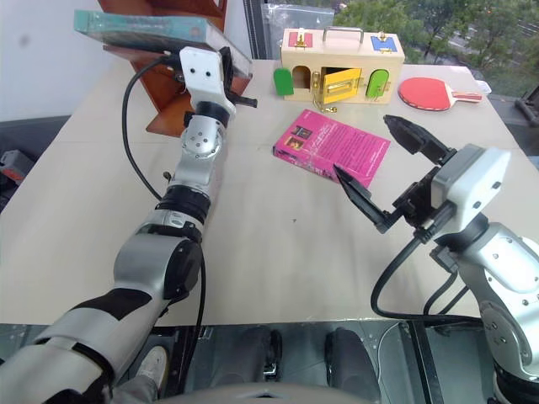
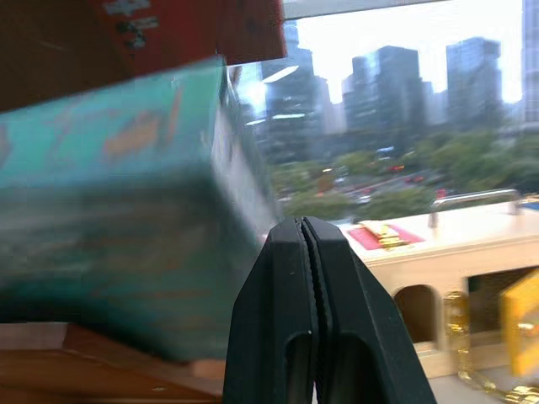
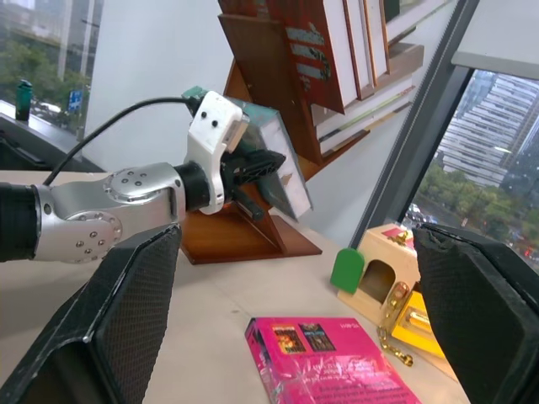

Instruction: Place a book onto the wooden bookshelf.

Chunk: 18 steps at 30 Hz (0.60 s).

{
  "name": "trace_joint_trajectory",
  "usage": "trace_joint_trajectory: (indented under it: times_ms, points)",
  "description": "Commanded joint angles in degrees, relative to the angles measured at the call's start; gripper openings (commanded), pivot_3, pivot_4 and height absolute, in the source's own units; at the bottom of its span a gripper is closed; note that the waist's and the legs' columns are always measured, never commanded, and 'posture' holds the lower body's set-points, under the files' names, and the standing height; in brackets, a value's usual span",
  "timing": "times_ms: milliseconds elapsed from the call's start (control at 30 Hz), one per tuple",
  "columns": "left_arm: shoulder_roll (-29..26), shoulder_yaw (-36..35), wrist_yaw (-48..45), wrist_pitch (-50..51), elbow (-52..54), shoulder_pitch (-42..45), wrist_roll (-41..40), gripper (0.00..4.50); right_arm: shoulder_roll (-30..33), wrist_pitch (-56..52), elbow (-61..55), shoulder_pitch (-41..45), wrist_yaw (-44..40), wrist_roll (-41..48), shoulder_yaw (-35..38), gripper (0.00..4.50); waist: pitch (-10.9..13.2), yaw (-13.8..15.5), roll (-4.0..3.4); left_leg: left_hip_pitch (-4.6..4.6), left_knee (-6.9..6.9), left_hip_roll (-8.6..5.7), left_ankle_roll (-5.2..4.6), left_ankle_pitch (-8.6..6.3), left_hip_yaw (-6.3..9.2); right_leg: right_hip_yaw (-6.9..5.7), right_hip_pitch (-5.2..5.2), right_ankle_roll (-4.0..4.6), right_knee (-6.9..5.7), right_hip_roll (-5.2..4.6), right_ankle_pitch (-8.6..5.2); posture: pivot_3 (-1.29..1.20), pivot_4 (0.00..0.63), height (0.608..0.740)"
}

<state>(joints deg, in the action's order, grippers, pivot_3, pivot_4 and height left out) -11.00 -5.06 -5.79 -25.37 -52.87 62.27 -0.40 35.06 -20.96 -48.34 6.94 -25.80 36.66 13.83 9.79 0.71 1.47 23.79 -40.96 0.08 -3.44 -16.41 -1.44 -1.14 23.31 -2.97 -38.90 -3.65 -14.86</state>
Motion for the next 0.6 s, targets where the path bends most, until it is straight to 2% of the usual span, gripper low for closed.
trace_joint_trajectory:
  times_ms: [33,233,267,333,433,600]
  points:
    - [0.79,1.26,-11.03,0.54,8.32,-5.08,-4.96,0.08,-0.16,0.31,-0.14,0.55,-0.37,0.37,-0.65,4.5,0.0,0.01,-0.01,0.01,0.0,-0.01,0.0,0.0,-0.01,0.0,0.0,0.0,0.03,0.0,0.0,0.0,0.15,0.74]
    - [-1.18,3.06,-20.71,8.41,24.48,-18.99,-9.04,0.08,2.23,-2.54,2.19,-4.11,-1.79,-3.97,-4.4,4.5,0.0,0.04,-0.01,0.01,0.02,0.0,-0.01,0.0,-0.01,0.05,0.0,0.0,0.05,-0.03,0.0,0.0,0.15,0.74]
    - [-2.32,2.48,-23.35,11.49,28.21,-22.44,-11.73,0.31,2.8,-3.78,4.72,-4.6,-0.65,-6.83,-5.72,4.5,-0.01,-0.08,-0.02,0.02,0.01,0.01,-0.01,0.0,-0.01,0.05,0.0,0.0,0.04,-0.03,0.0,0.0,0.15,0.74]
    - [-3.71,1.74,-26.74,17.23,34.61,-27.46,-16.1,0.85,3.28,-4.89,7.9,-5.46,0.54,-10.44,-6.85,4.5,-0.02,-0.25,-0.04,-0.07,0.01,0.03,0.0,0.0,-0.05,0.13,-0.02,0.01,0.0,-0.04,0.0,0.0,0.15,0.74]
    - [-8.32,0.74,-29.91,23.17,44.89,-36.2,-19.07,2.19,3.41,-4.07,10.84,-8.5,-0.73,-12.66,-6.49,4.5,-0.06,-0.17,-0.12,-0.12,0.01,0.07,0.0,0.0,-0.06,0.27,-0.03,0.01,-0.03,-0.05,0.0,0.0,0.15,0.74]
    - [-14.59,-2.96,-31.07,31.71,56.91,-47.44,-23.31,4.47,4.54,-3.51,9.75,-16.33,-4.94,-11.6,-1.35,4.5,-0.1,0.2,-0.21,-0.1,0.11,0.1,0.01,0.0,0.01,0.32,-0.02,0.02,0.02,-0.29,-0.01,0.0,0.15,0.74]
